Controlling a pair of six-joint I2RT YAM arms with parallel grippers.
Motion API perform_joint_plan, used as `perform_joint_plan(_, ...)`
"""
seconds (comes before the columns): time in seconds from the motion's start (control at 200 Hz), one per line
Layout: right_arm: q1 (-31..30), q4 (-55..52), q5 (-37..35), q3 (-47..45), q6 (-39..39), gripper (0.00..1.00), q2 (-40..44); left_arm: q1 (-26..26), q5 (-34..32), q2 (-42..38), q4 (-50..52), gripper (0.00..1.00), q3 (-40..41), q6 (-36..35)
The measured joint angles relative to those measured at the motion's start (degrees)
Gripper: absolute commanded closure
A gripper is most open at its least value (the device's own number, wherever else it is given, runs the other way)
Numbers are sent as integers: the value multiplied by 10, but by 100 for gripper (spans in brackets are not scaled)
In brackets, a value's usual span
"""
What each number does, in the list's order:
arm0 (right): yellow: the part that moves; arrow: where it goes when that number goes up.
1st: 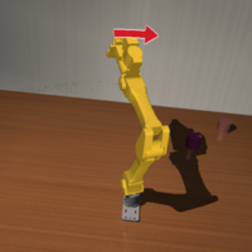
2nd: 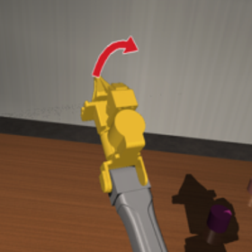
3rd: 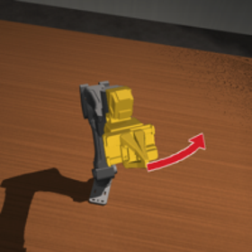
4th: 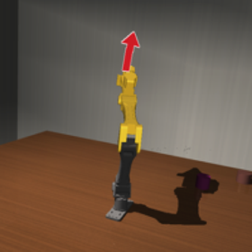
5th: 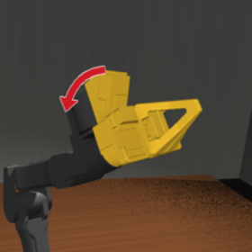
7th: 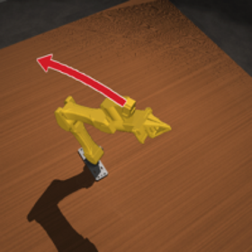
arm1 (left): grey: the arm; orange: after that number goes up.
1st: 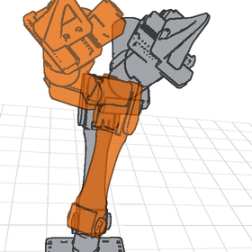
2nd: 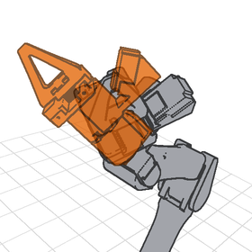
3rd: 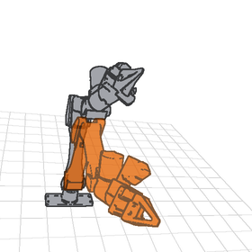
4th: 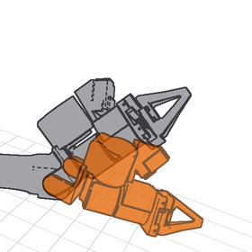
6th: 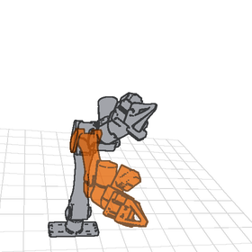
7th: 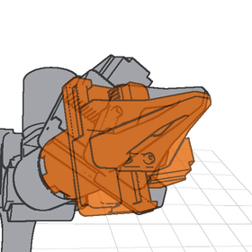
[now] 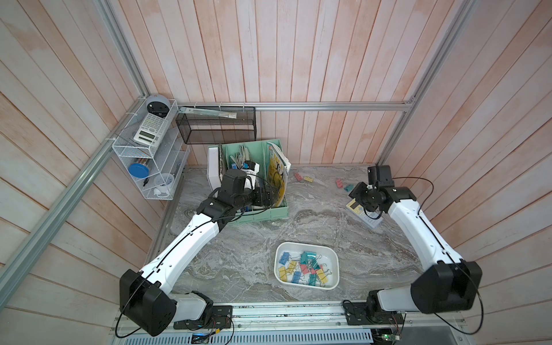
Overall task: Put the binder clips in the storage box
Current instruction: Pick up the binder clip at the center of the board.
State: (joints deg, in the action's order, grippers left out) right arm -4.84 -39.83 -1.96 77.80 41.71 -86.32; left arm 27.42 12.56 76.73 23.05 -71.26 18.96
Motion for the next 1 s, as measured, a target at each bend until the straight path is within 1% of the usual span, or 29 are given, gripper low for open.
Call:
perform_joint_plan(0.155, 32, 14, 21, 104, -38, 40, -169, 0, 4, 1, 19, 0, -8, -3)
perform_joint_plan(0.24, 43, 12, 30, 160, -53, 39, -242, 0, 3, 1, 32, 0, -11, -3)
perform_joint_plan(0.34, 55, 7, 48, 251, -59, 37, -329, 0, 2, 5, 50, 0, -20, 3)
perform_joint_plan(0.42, 60, 6, 62, 336, -52, 37, -395, 0, -4, 7, 64, 0, -30, 10)
perform_joint_plan(0.59, 71, -3, 86, 523, 1, 38, -517, 0, -26, 7, 80, 0, -40, 26)
perform_joint_plan(0.69, 80, -16, 101, 618, 26, 40, -575, 0, -40, 9, 82, 0, -40, 36)
perform_joint_plan(0.785, 88, -27, 118, 673, 47, 41, -612, 0, -47, 13, 83, 0, -44, 45)
perform_joint_plan(1.0, 96, -64, 143, 685, 80, 41, -632, 0, -60, 23, 83, 0, -46, 65)
